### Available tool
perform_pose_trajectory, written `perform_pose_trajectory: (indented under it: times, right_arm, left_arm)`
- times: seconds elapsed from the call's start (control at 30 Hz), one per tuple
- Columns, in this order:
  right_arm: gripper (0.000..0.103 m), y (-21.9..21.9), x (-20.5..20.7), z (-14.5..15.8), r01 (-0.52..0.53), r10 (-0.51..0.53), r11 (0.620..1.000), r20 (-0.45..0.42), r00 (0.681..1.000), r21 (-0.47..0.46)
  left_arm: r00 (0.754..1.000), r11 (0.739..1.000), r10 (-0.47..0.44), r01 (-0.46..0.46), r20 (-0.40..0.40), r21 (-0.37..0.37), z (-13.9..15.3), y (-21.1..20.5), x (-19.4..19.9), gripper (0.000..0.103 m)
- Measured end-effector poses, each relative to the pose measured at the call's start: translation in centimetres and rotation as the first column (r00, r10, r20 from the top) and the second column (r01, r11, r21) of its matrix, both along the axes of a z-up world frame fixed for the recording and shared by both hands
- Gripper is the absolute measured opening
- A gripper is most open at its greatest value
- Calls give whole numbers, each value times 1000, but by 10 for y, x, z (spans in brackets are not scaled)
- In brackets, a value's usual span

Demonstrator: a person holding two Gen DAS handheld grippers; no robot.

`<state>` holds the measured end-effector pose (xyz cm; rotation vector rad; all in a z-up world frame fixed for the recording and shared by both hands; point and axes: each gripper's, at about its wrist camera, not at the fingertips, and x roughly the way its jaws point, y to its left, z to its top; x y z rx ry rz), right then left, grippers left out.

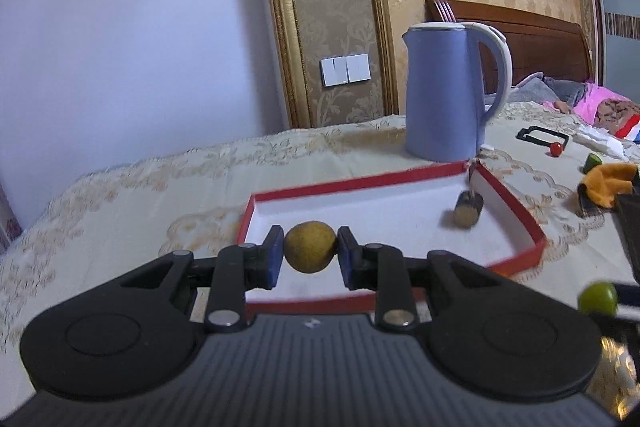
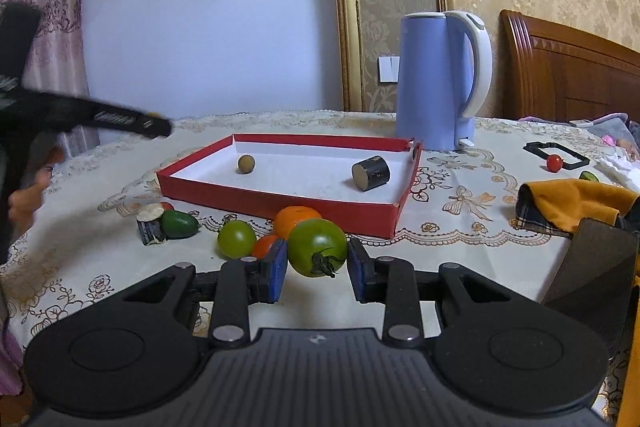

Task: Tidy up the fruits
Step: 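Drop the longan in the tray with the left tool while the right tool grasps the green tomato, then lower the green tomato into the tray and open the right tool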

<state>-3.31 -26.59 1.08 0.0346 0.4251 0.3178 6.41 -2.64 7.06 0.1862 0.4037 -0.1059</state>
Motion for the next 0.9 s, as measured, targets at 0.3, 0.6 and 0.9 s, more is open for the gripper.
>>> perform_pose_trajectory:
  times: [0.3,0.6,0.9]
  right_arm:
    - [31,-2,-2,1,-11,11,1000,5,1000,23]
    - [31,-6,1,-2,-5,5,999,-2,1000,36]
    - [31,-2,6,-3,3,-3,999,-6,1000,38]
  left_arm:
    - [999,999,-43,44,-32,17,-2,-36,66,27]
    - [993,999,5,0,-120,39,-30,-44,103,27]
    - [988,987,152,-151,-20,48,-23,11,37,90]
